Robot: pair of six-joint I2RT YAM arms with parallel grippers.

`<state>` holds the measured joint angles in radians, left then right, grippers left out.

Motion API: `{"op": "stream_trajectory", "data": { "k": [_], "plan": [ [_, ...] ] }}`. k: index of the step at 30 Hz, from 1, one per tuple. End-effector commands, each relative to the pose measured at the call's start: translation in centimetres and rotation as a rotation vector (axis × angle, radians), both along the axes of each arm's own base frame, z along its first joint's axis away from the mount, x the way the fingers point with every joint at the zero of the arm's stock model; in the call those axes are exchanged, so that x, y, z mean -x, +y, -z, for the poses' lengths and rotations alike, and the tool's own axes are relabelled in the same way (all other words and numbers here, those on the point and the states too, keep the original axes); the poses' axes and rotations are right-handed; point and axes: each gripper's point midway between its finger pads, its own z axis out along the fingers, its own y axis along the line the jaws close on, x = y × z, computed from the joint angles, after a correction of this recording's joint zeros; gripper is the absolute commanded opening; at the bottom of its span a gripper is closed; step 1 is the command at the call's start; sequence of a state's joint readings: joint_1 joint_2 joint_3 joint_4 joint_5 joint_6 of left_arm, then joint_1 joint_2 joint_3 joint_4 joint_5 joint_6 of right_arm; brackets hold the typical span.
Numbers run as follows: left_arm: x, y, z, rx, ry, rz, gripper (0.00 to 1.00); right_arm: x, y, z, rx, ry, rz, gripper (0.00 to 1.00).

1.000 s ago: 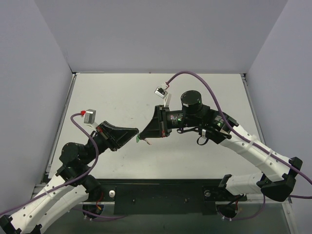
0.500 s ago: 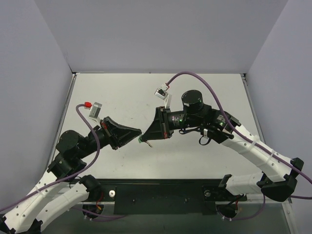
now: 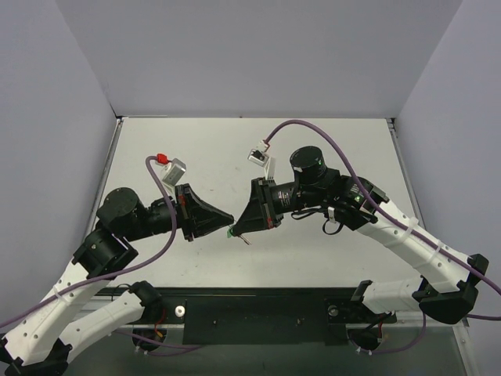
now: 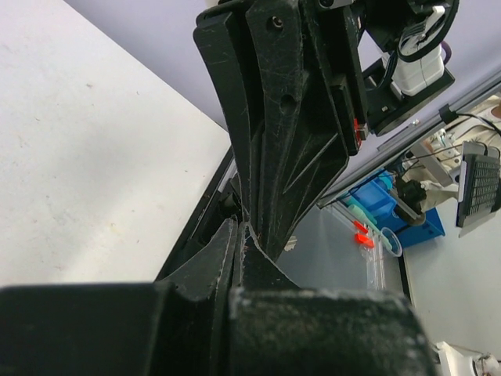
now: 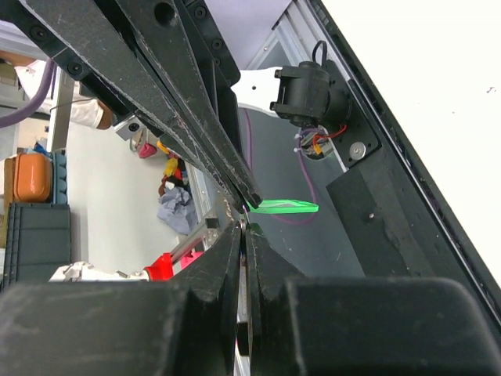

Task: Remove the keys from the keyring

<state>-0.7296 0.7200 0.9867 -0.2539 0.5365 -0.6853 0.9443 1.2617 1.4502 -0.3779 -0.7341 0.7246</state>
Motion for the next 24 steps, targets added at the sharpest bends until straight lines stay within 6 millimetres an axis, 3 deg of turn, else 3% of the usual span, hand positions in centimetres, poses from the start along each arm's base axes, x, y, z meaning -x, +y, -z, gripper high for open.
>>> {"op": "stream_trajectory", "data": {
  "k": [1, 12, 16, 22, 24],
  "plan": [
    [2.1, -0.6, -1.4, 0.007, -0.05, 0.141, 0.0, -0.6, 1.6, -1.6, -0.061, -0.068, -0.008, 0.0],
    [2.4, -0.6, -2.6, 0.006, -0.058, 0.154, 0.03, -0.7, 1.6, -1.7, -0.061, -0.084, -0.006, 0.0],
    [1.6, -0.2, -2.7, -0.002, -0.063, 0.097, 0.33, -0.7, 1.5, -1.9, -0.066, -0.094, -0.007, 0.0],
    [0.5, 0.3, -3.0, 0.018, -0.072, 0.017, 0.59, -0.7, 1.3, -1.9, -0.068, -0.106, -0.002, 0.0],
    [0.1, 0.4, -3.2, 0.027, -0.07, -0.009, 0.63, -0.7, 1.2, -1.8, -0.066, -0.109, 0.0, 0.0]
  ]
}}
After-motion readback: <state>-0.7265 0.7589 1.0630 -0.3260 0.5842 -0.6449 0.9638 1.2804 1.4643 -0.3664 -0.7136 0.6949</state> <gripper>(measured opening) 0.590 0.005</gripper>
